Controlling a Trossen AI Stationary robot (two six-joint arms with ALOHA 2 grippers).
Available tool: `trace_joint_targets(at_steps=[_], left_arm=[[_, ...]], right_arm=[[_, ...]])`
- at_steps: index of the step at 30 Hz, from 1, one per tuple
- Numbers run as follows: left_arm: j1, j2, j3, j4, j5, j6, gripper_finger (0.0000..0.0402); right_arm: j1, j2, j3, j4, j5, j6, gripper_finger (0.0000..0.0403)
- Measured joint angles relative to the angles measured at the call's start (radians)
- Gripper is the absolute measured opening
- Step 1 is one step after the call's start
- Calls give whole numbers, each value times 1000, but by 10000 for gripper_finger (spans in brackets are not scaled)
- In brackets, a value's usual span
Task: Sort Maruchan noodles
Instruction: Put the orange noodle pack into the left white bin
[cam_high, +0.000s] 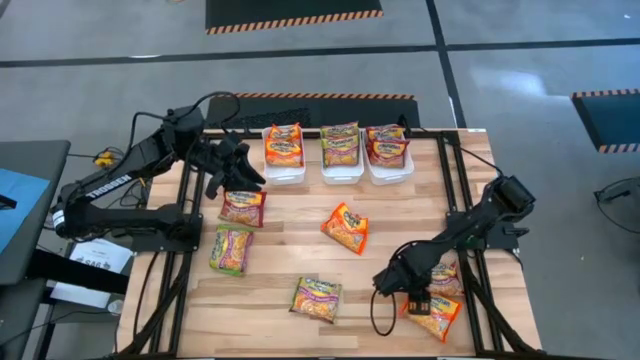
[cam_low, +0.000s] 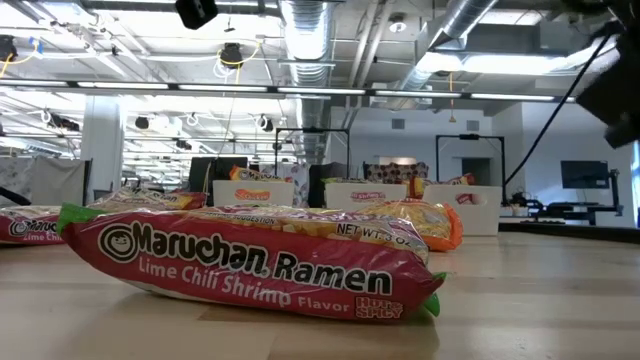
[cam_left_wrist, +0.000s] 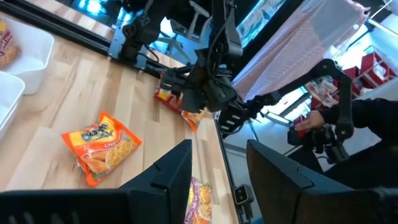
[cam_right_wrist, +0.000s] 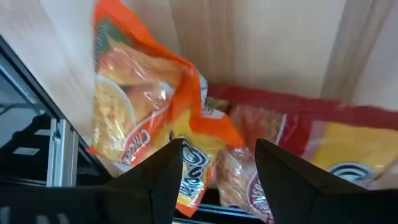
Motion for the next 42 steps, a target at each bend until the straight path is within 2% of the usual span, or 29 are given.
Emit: trace_joint_targets(at_steps=[4,11,20,24,31,32,37,42], left_arm=[[-10,0,0,-24,-32,-1,137],[-11,0,0,-71,-74,31,137],[-11,0,0,-84,-75,47,137],[-11,0,0,-86,-75,48,137],[-11,0,0,-90,-75,73,137],[-11,0,0,-93,-74,73,137],[-11,0,0,-99,-74,63,137],[-11,0,0,-121,-74,57,137]], right_arm=[[2,1,-28,30,-60,6,226],[5,21,-27,91,-53,34,222],[21,98,-26,101,-46,63,213],[19,98,-27,104,-51,91,171],[5,98,-20,99,-104,141,26],[5,98,-12,98,-104,143,15],[-1,98,57,84,-102,180,12],[-1,98,180,-30,-55,224,6]])
